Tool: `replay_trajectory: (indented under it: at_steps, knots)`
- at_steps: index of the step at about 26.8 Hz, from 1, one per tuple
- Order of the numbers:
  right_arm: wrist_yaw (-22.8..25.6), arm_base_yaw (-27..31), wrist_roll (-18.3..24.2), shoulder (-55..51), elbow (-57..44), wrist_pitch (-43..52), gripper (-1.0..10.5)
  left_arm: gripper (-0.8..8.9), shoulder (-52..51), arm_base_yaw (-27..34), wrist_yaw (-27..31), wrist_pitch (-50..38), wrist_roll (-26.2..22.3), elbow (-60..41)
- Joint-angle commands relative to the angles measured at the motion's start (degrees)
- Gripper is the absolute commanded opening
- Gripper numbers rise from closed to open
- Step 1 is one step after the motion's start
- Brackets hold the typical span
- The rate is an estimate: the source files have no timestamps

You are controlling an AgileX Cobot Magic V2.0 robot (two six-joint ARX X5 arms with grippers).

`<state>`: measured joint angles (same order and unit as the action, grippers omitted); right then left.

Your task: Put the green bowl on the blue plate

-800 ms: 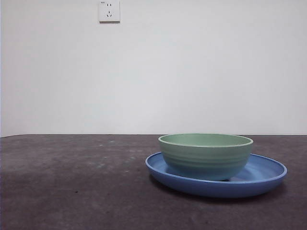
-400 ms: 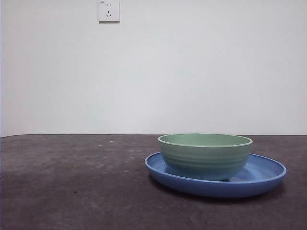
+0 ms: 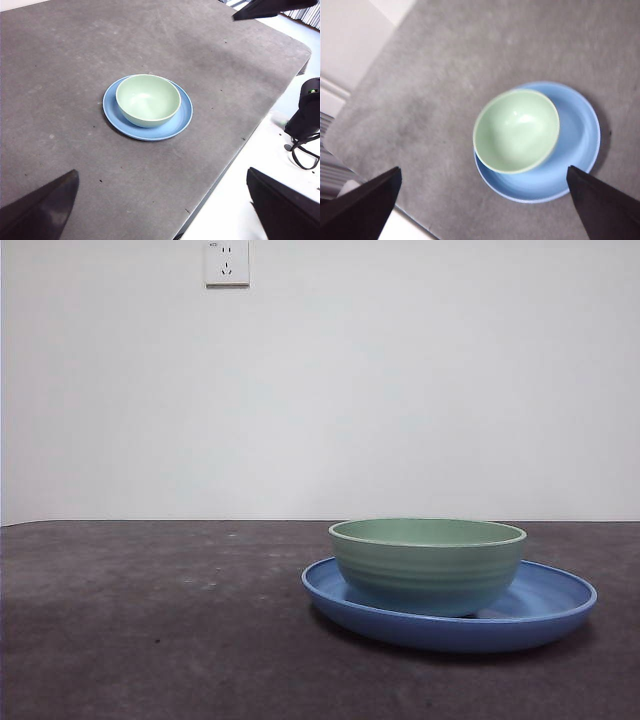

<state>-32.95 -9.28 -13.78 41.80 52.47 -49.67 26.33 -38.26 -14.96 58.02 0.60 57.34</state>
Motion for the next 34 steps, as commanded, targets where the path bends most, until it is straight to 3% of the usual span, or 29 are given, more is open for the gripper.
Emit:
replay_trajectory:
  at_steps: [1,6,10,18,22,34]
  knots:
    - [0.2,-0.1,-0.8,5.0,0.9,0.3,6.1,6.26,0.3,-0.2,-0.1,-0.8,0.1,0.6]
    - [4.7,0.4,0.0,15.5,0.9,1.4,6.1,6.26,0.3,-0.2,-0.1,-0.9,0.1,0.6]
    - [4.3,2.0,0.8,23.6,0.9,4.1,6.0,6.26,0.3,-0.2,-0.1,-0.9,0.1,0.6]
    - [4.2,4.7,1.9,37.1,0.9,12.3,4.6,6.26,0.3,-0.2,-0.1,-0.9,0.1,0.6]
    - [3.8,4.9,2.6,42.4,0.9,15.1,3.5,6.26,0.3,-0.2,-0.1,-0.9,0.1,0.6]
    - [-1.9,4.8,7.0,56.4,0.9,20.5,1.9,6.26,0.3,-0.2,-0.1,-1.3,0.1,0.6]
